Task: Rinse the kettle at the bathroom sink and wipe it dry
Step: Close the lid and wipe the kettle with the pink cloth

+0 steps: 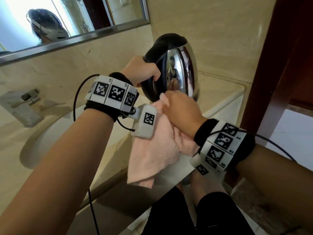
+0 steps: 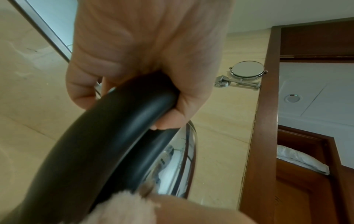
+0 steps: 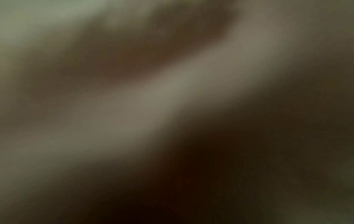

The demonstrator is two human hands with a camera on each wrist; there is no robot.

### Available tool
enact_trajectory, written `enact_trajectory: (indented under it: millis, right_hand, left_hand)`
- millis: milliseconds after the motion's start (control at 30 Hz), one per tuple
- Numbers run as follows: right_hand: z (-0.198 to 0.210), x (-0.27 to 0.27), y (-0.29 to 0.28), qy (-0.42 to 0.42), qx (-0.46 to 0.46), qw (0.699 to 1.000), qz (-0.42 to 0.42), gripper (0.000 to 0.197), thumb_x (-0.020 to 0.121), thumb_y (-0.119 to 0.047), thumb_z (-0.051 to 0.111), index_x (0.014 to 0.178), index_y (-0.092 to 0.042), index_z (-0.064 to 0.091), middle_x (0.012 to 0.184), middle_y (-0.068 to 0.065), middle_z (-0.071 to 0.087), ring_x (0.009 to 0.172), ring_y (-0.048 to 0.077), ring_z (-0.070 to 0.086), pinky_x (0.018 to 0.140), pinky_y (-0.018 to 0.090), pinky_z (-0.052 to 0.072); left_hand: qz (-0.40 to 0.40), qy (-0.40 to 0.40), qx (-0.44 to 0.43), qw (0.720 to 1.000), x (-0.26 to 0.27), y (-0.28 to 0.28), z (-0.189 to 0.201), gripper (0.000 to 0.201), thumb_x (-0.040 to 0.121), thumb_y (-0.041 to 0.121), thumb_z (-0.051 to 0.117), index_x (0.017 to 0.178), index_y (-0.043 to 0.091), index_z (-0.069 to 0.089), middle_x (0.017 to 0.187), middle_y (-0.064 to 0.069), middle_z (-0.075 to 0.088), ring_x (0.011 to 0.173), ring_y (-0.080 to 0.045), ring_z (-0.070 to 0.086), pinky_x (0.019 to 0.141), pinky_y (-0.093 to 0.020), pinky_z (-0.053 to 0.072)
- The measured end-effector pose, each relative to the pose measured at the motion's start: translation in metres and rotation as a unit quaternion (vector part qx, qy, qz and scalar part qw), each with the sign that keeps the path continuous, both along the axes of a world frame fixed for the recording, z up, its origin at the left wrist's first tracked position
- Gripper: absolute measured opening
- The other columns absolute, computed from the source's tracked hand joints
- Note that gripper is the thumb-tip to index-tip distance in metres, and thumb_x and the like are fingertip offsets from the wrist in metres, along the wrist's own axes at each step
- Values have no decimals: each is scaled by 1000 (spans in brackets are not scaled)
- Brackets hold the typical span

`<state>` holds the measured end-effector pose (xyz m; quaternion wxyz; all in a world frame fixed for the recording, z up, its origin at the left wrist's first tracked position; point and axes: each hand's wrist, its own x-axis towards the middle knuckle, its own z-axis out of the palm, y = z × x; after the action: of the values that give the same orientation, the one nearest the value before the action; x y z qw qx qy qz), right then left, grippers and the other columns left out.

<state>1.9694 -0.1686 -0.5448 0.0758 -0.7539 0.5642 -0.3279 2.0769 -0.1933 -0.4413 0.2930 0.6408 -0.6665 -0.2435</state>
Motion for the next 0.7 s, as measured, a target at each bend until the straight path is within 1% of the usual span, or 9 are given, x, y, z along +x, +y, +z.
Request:
enact_trajectory:
  millis: [67,133,200,233,367,433,500,567,700]
  right_hand:
    - [5,-10,-1,6,-8,1000,9,16,91,-18,42,89,-15,58,90,4,48,91,29,57,67,30,34]
    - [7,-22,-1,10,-46,999,-5,22,91,-18,43,99,-17,64,94,3,50,89,25,56,66,29,32]
    - [8,-35,-2,-1,-96,995,-34,25,92,-17,45,110,-17,63,101,3,53,83,19,50,65,28,30]
    - [11,-42,-3,-14,-115,992,-50,24,93,-17,46,111,-15,62,101,3,53,81,18,48,65,27,29]
    - [22,-63,-23,-63,-169,979,-97,23,93,-14,44,108,-8,60,103,8,53,76,17,48,62,24,30]
    - [28,-68,-35,-82,-188,972,-112,23,94,-12,43,109,-7,59,107,10,53,79,18,49,64,24,32]
    - [34,-70,-45,-98,-213,966,-106,23,93,-13,43,109,-7,59,106,11,53,83,20,51,66,26,36]
    - [39,-67,-52,-106,-246,960,-84,23,91,-12,45,107,-9,61,103,12,53,89,24,53,68,30,42]
    - [46,-59,-59,-136,-292,945,-64,23,89,-11,47,105,-8,63,101,13,54,92,25,52,68,32,44]
  left_hand:
    - [0,-5,4,1000,0,-3,2,16,74,2,59,80,16,52,71,-2,53,64,-14,54,57,-22,45]
    - [3,-17,12,1000,2,-6,5,16,72,2,60,81,15,53,72,-3,53,65,-16,53,59,-23,45]
    - [-2,-38,24,999,4,-11,7,17,71,3,61,84,13,55,75,-5,54,72,-20,53,62,-25,44]
    - [-5,-48,30,998,5,-13,8,19,71,4,61,86,13,55,78,-6,54,76,-22,54,65,-26,45]
    - [0,-86,55,995,8,-22,16,23,71,4,65,90,15,58,93,-8,60,102,-28,58,91,-37,48]
    - [7,-120,61,991,9,-27,19,29,71,5,68,98,13,59,103,-12,61,107,-30,57,99,-43,45]
    - [13,-141,65,988,9,-30,21,27,71,6,69,95,13,59,101,-12,61,107,-30,58,100,-44,45]
    - [21,-159,64,985,10,-35,23,32,70,7,71,100,12,60,103,-12,62,106,-30,59,99,-44,46]
    - [40,-191,60,979,12,-40,26,36,72,8,72,107,10,60,103,-13,63,102,-29,60,96,-42,48]
